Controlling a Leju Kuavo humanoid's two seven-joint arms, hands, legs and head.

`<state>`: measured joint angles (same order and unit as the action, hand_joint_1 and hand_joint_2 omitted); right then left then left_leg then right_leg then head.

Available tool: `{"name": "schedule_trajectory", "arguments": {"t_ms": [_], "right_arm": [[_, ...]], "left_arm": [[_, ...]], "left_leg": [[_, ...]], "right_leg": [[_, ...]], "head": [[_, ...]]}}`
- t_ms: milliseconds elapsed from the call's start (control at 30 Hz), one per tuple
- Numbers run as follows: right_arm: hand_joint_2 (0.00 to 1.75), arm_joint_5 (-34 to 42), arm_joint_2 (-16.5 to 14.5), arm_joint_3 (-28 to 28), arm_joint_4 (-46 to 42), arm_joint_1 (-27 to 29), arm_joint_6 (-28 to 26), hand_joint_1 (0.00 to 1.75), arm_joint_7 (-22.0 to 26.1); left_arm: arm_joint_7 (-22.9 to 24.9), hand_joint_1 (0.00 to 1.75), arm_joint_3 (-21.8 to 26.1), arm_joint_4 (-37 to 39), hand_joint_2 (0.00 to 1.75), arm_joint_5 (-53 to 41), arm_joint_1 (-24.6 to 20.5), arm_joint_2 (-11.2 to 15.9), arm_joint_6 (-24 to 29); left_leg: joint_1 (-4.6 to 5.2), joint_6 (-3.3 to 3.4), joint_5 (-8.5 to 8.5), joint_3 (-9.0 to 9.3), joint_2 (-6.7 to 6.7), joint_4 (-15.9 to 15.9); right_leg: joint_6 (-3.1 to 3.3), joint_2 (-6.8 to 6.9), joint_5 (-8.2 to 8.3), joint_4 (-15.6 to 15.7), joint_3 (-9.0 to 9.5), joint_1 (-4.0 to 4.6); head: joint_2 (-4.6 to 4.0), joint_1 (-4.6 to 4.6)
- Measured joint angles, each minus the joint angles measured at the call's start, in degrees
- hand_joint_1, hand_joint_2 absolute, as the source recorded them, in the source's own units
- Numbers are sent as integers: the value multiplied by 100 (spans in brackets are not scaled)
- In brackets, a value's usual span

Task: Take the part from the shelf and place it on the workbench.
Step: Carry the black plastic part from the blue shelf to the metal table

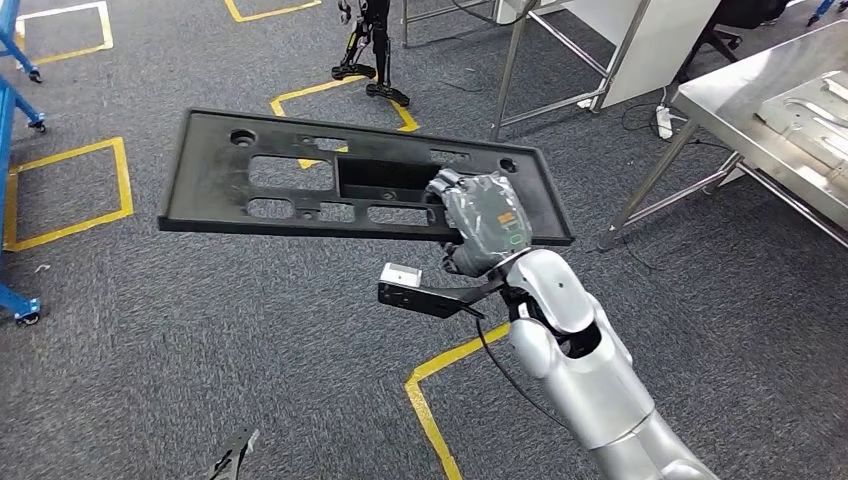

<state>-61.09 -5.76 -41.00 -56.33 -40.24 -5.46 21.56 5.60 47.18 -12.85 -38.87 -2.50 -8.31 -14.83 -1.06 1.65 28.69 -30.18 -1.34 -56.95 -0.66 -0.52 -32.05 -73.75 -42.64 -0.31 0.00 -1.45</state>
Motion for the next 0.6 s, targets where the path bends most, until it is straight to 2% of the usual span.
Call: {"name": "schedule_trajectory", "arguments": {"t_ms": [33,67,100,133,167,200,233,267,300,333,367,400,433,467,500,533,567,600], "right_arm": [[175,35,-69,-62,160,-71,-33,175,26],[175,74,-111,-115,306,-142,-54,175,49],[175,117,-137,-161,431,-213,-64,175,72],[175,159,-146,-200,531,-278,-67,175,92],[175,203,-149,-235,614,-341,-68,175,108],[175,241,-161,-269,678,-406,-67,175,122],[175,268,-182,-300,727,-467,-68,175,132],[175,286,-205,-326,763,-527,-69,175,139],[175,294,-234,-346,783,-582,-69,175,142],[175,299,-260,-357,803,-628,-69,175,141],[175,307,-290,-369,825,-682,-68,175,141],[175,324,-326,-389,850,-731,-64,175,145],[175,345,-360,-416,879,-769,-60,175,152],[175,365,-398,-452,905,-793,-53,175,163],[175,381,-422,-483,929,-801,-43,175,173],[175,388,-442,-507,953,-801,-34,175,179],[175,393,-454,-522,976,-804,-25,175,181],[175,400,-461,-531,997,-813,-19,175,181]], "left_arm": [[19,0,63,-54,175,18,9,64,-70],[26,0,124,-101,175,27,20,124,-110],[22,0,182,-135,175,29,33,174,-130],[11,0,235,-156,175,27,53,218,-135],[-6,0,283,-166,175,22,72,256,-133],[-23,0,324,-169,175,17,86,289,-127],[-33,0,360,-169,175,10,96,310,-123],[-43,0,388,-170,175,4,92,329,-119],[-49,0,409,-170,175,2,81,340,-118],[-51,0,423,-170,175,3,71,343,-115],[-54,0,431,-169,175,8,56,348,-108],[-54,0,437,-167,175,12,45,356,-97],[-55,0,443,-164,175,16,43,369,-83],[-54,0,456,-162,175,18,43,394,-67],[-53,0,474,-159,175,20,49,417,-54],[-49,0,499,-157,175,25,58,442,-39],[-43,0,525,-153,175,32,63,463,-25],[-36,0,548,-149,175,39,67,480,-12]], "left_leg": [[0,-7,80,101,-60,0],[2,-16,168,218,-109,1],[6,-26,256,335,-149,4],[8,-37,344,439,-183,10],[12,-62,421,534,-214,27],[9,-100,486,605,-253,59],[7,-144,526,684,-301,90],[2,-198,512,752,-343,102],[-13,-243,478,773,-374,48],[-27,-271,378,743,-341,-127],[-44,-291,256,594,-251,-426],[-57,-297,199,347,-140,-811],[-62,-298,226,58,-25,-1187],[-65,-309,424,-259,44,-1470],[-67,-322,711,-526,73,-1615],[-72,-344,1006,-727,82,-1619],[-78,-376,1200,-879,86,-1502],[-90,-409,1167,-967,101,-1288]], "right_leg": [[0,24,-28,-23,-126,-9],[14,45,43,132,-167,-15],[44,83,244,440,-130,-10],[101,174,590,795,-65,12],[151,271,883,1063,-18,60],[205,356,1085,1250,34,118],[250,393,1174,1346,73,173],[283,360,1105,1382,123,210],[325,298,1052,1456,235,206],[359,225,1015,1525,352,193],[393,165,979,1585,482,171],[414,93,938,1646,614,148],[433,17,883,1690,723,142],[443,-76,810,1716,833,127],[438,-177,731,1729,941,114],[422,-272,646,1729,1053,98],[395,-366,548,1716,1171,78],[362,-442,446,1691,1275,55]], "head": [[0,-2],[0,-4],[0,-5],[0,-8],[0,4],[0,12],[0,27],[0,38],[0,39],[0,45],[0,48],[0,56],[0,63],[0,68],[0,71],[0,74],[0,75],[0,75]]}}
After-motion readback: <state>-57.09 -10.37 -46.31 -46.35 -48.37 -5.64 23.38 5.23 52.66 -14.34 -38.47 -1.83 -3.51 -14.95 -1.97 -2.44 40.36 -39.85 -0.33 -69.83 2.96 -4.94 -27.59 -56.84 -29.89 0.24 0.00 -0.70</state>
